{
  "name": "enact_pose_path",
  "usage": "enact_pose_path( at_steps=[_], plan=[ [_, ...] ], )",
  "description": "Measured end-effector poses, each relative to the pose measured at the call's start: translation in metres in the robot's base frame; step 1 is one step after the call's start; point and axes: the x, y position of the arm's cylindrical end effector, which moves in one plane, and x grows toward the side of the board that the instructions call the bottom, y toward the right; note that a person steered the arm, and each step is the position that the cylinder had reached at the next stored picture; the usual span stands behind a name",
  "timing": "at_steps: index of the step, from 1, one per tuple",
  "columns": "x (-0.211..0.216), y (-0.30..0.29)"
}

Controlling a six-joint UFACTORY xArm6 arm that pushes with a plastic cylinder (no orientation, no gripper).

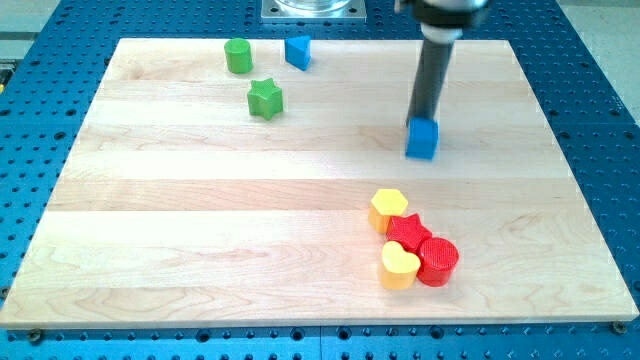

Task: Slide the blue cube to the center right side of the board

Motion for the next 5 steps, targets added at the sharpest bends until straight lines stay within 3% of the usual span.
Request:
enact_pose_path(
  at_steps=[1,2,3,4,5],
  plan=[
    [-0.02,-0.011],
    [0.004,-0.105],
    [0.059,-0.068],
    [0.063,0.022],
    [0.036,0.072]
  ],
)
